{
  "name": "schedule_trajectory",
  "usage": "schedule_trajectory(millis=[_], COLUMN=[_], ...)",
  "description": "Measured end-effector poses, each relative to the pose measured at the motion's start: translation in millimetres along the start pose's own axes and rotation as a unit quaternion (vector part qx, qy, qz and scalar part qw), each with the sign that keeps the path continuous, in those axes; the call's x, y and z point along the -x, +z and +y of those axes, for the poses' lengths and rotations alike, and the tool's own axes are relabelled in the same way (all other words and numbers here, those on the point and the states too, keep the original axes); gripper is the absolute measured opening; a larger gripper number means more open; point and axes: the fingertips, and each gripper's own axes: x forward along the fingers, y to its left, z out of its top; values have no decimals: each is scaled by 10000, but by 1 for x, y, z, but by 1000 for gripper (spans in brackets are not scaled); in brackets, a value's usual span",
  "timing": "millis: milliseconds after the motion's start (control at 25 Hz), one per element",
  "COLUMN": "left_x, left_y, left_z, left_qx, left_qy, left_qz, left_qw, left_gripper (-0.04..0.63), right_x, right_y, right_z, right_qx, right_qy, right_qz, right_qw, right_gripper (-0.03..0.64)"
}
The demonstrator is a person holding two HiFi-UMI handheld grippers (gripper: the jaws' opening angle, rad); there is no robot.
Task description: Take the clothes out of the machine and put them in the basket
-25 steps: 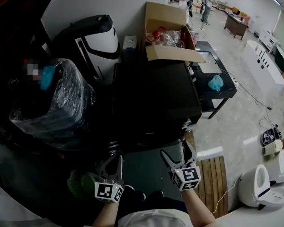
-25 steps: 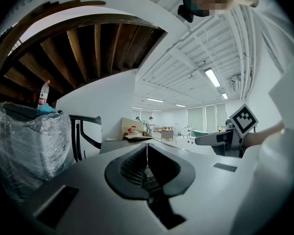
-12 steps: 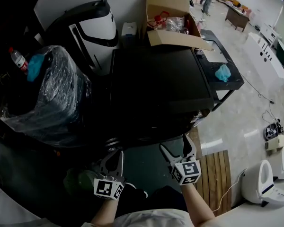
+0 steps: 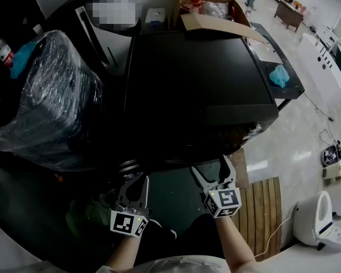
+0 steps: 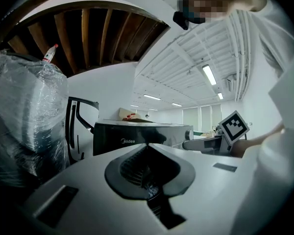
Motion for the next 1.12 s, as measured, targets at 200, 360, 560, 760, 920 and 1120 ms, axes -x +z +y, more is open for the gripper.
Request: schedule_trajectory(millis=[200,360,560,760,920,1120], left_x=[-7,-15,-27,-37,-45,-45], left_y=[-50,-88,-139,-186,-218,-242], left_z=[13,18,19,14,10,10], left_qx=[-14,108,5,-192,-124,-170], left_qy=[-7,-76,-123,-351,-415,-313], left_qz=[-70,-330,-418,-586,-651,-682], left_qw=[10000,9994,9991,9975,9969,9970], left_gripper=[20,20,20,20,21,20], right_x=[-22,-40,-61,-86,-99,-109], right_y=[-44,-79,-132,-178,-206,-231], right_z=[-9,-20,-33,-50,-63,-70], right_qx=[63,190,19,200,259,194], right_qy=[-55,-102,-62,-110,-111,-72], right_qz=[-94,-191,-206,-222,-242,-219], right_qw=[9999,9996,9998,9995,9993,9995], right_gripper=[471,476,476,479,480,479])
